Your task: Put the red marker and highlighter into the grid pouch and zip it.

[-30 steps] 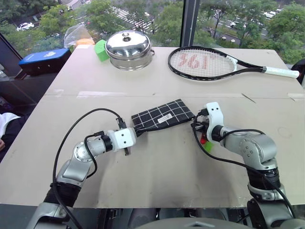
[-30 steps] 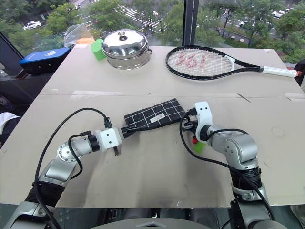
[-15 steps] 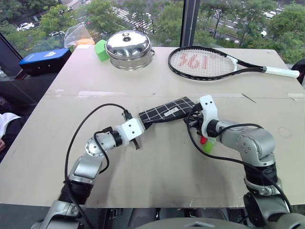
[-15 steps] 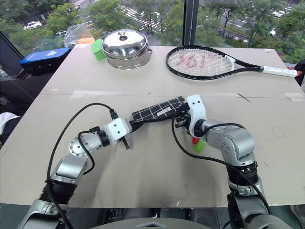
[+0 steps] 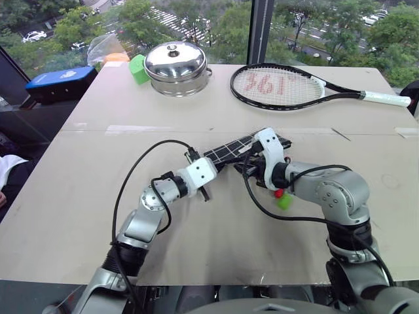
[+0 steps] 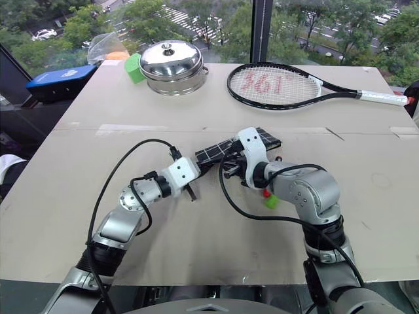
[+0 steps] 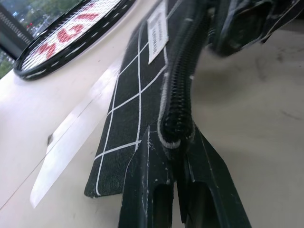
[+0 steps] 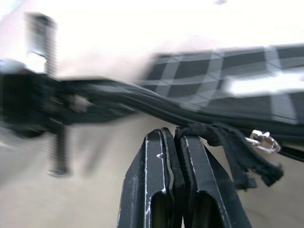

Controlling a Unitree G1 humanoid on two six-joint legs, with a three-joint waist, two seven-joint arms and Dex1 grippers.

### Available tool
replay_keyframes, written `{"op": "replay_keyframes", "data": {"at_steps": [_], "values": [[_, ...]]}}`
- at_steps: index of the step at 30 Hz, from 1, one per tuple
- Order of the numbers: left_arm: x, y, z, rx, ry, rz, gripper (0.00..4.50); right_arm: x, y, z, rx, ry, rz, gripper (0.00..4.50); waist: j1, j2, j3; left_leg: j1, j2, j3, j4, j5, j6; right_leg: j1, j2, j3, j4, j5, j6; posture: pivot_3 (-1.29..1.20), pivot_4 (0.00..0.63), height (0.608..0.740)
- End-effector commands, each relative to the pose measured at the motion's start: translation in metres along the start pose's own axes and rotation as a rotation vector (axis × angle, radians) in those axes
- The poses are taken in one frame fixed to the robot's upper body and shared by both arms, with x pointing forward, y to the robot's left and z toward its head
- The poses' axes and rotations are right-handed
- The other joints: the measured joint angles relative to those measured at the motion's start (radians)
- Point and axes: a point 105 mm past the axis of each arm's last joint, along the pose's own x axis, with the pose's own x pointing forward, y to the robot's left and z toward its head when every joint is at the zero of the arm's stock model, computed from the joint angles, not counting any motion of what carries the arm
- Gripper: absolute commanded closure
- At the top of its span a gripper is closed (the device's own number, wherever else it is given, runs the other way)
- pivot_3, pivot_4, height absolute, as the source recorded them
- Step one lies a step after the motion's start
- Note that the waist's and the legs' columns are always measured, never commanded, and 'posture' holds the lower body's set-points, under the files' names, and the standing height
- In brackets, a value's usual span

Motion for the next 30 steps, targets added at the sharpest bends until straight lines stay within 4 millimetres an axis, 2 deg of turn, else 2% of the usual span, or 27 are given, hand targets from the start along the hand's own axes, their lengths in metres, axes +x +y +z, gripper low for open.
{"op": "replay_keyframes", "data": {"at_steps": [1, 7, 11, 15, 17, 18, 20, 24, 26, 27, 29, 30], "values": [[0.004, 0.003, 0.014, 0.042, -0.045, 0.014, 4.50, -0.001, 0.015, 0.013, -0.021, -0.037, 0.089, 4.42, 0.000, 0.000, 0.000, 0.000, 0.000, 0.000, 0.000, 0.000, 0.000, 0.000, 0.000, 0.000, 0.000, 0.000, 0.000, 0.00, 0.150, 0.740], [0.017, 0.004, 0.024, 0.032, -0.070, 0.020, 4.50, 0.012, 0.036, 0.008, -0.117, 0.034, 0.197, 4.42, -0.001, 0.000, 0.000, 0.000, 0.000, 0.000, 0.000, 0.000, 0.000, 0.000, 0.000, 0.000, 0.000, 0.000, 0.000, 0.00, 0.150, 0.740], [0.024, 0.000, 0.030, 0.028, -0.079, 0.017, 4.50, 0.015, 0.050, 0.012, -0.192, 0.017, 0.299, 4.42, -0.002, 0.000, 0.000, 0.000, -0.001, 0.000, 0.000, 0.000, 0.000, 0.000, 0.000, 0.000, 0.000, 0.000, 0.000, 0.00, 0.150, 0.740], [0.026, 0.000, 0.032, 0.002, -0.092, 0.023, 4.50, 0.011, 0.045, 0.023, -0.251, -0.087, 0.308, 4.42, -0.002, -0.001, 0.000, 0.000, -0.001, 0.000, 0.000, 0.000, 0.000, 0.000, 0.000, 0.000, 0.000, 0.000, 0.000, 0.00, 0.150, 0.740], [0.023, 0.003, 0.033, -0.024, -0.102, 0.029, 4.50, 0.003, 0.031, 0.021, -0.244, -0.103, 0.274, 4.42, 0.000, -0.001, 0.000, 0.000, -0.001, 0.000, 0.000, 0.000, 0.000, 0.000, 0.000, 0.000, 0.000, 0.000, 0.000, 0.00, 0.150, 0.740], [0.022, 0.005, 0.033, -0.035, -0.106, 0.031, 4.50, -0.002, 0.019, 0.019, -0.224, -0.106, 0.230, 4.19, 0.002, -0.001, 0.000, 0.000, 0.000, 0.000, 0.000, 0.000, 0.000, 0.000, 0.000, 0.000, 0.000, 0.000, 0.000, 0.00, 0.150, 0.740], [0.017, 0.008, 0.029, -0.055, -0.101, 0.037, 4.50, -0.018, 0.011, 0.011, -0.223, -0.102, 0.218, 3.59, 0.006, -0.001, 0.000, -0.001, 0.000, 0.000, 0.000, 0.000, 0.000, 0.000, 0.000, 0.000, -0.001, 0.000, 0.000, 0.00, 0.150, 0.740], [0.010, 0.013, 0.025, -0.082, -0.102, 0.036, 4.50, -0.049, 0.009, 0.005, -0.240, -0.136, 0.180, 1.80, 0.004, -0.001, 0.000, -0.001, 0.000, 0.000, 0.000, 0.000, 0.000, 0.000, -0.001, 0.000, -0.001, 0.000, 0.000, 0.00, 0.150, 0.740], [0.006, 0.014, 0.023, -0.087, -0.102, 0.030, 4.50, -0.064, 0.008, 0.003, -0.222, -0.154, 0.166, 1.80, 0.003, -0.001, 0.000, -0.001, 0.001, -0.001, 0.000, 0.000, 0.000, 0.000, 0.000, 0.000, -0.001, 0.000, 0.000, 0.00, 0.150, 0.740], [0.004, 0.015, 0.022, -0.089, -0.103, 0.028, 4.50, -0.072, 0.004, 0.004, -0.187, -0.181, 0.136, 1.94, 0.003, -0.001, 0.000, 0.000, 0.001, -0.001, 0.000, 0.000, 0.000, 0.000, 0.000, 0.000, -0.001, 0.000, 0.000, 0.00, 0.150, 0.740], [0.002, 0.017, 0.020, -0.087, -0.099, 0.027, 4.50, -0.080, -0.002, 0.007, -0.135, -0.219, 0.090, 2.65, 0.003, -0.001, 0.000, 0.000, 0.002, -0.001, 0.000, 0.000, 0.000, 0.000, 0.000, 0.000, -0.001, 0.000, 0.000, 0.00, 0.150, 0.740], [0.001, 0.017, 0.020, -0.084, -0.099, 0.025, 4.50, -0.082, -0.005, 0.009, -0.118, -0.235, 0.061, 3.18, 0.003, -0.001, 0.000, 0.000, 0.002, -0.001, 0.000, 0.000, 0.000, 0.000, 0.000, 0.000, -0.001, 0.000, 0.000, 0.00, 0.150, 0.740]]}}
